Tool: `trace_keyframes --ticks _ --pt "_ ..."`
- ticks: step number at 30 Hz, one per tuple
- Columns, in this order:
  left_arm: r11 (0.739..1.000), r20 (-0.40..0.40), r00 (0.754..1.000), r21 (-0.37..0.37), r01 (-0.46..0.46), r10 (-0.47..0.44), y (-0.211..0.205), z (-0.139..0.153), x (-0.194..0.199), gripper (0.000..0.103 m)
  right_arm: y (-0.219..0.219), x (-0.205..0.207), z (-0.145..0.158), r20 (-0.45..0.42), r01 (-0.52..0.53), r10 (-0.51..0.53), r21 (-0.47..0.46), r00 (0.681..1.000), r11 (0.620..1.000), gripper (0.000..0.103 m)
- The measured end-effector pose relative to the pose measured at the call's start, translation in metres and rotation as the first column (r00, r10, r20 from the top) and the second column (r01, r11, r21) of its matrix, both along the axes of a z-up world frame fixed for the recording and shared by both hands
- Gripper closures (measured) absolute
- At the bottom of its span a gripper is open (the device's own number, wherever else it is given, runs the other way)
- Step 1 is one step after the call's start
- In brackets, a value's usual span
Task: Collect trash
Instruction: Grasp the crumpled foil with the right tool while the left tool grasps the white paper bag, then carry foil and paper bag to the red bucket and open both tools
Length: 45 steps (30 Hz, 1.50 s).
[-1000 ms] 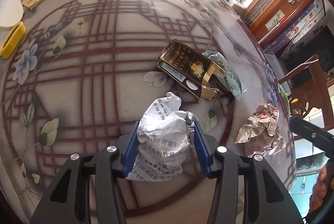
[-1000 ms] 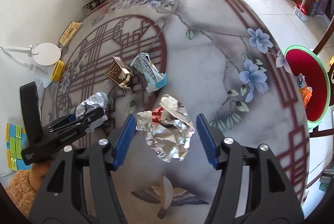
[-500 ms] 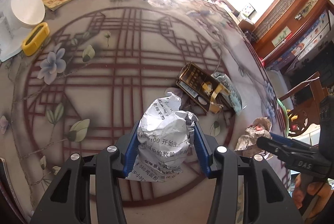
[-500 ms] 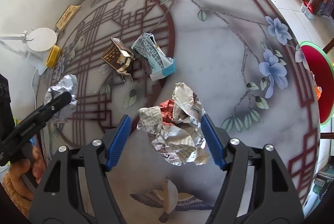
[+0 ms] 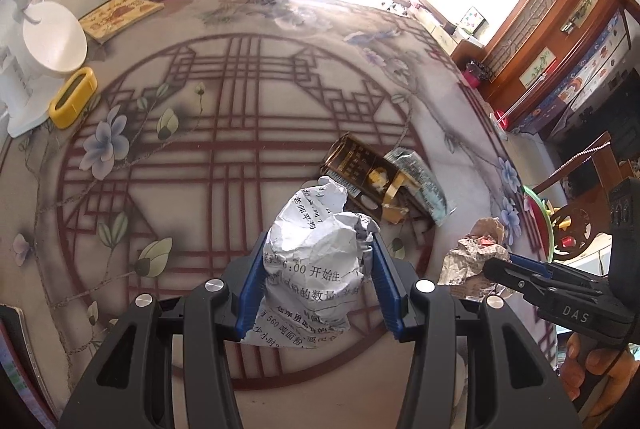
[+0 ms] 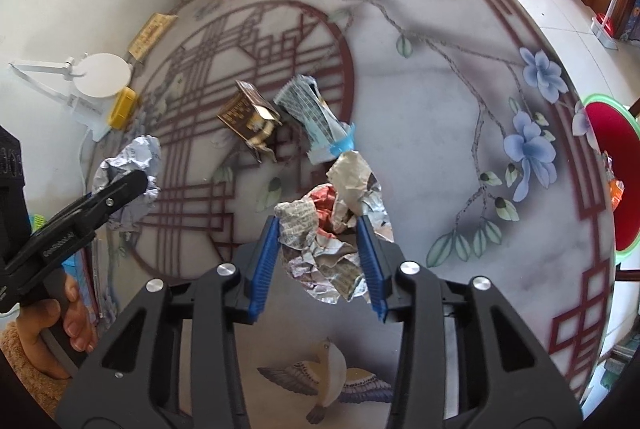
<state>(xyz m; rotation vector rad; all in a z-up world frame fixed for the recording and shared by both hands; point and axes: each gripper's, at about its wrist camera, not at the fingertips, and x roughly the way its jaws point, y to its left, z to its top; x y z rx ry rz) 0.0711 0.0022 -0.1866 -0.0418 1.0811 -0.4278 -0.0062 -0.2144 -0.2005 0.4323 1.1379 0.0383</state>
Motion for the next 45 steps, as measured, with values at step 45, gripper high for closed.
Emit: trace_keyframes --ticks 45 --pt "0.992 0.149 0.981 -0.013 0.129 -0.125 -0.226 0.067 -0.074 0.057 -0.254 -0.107 0.073 0.260 0.221 -0.259 0.167 0.930 0.961 0.064"
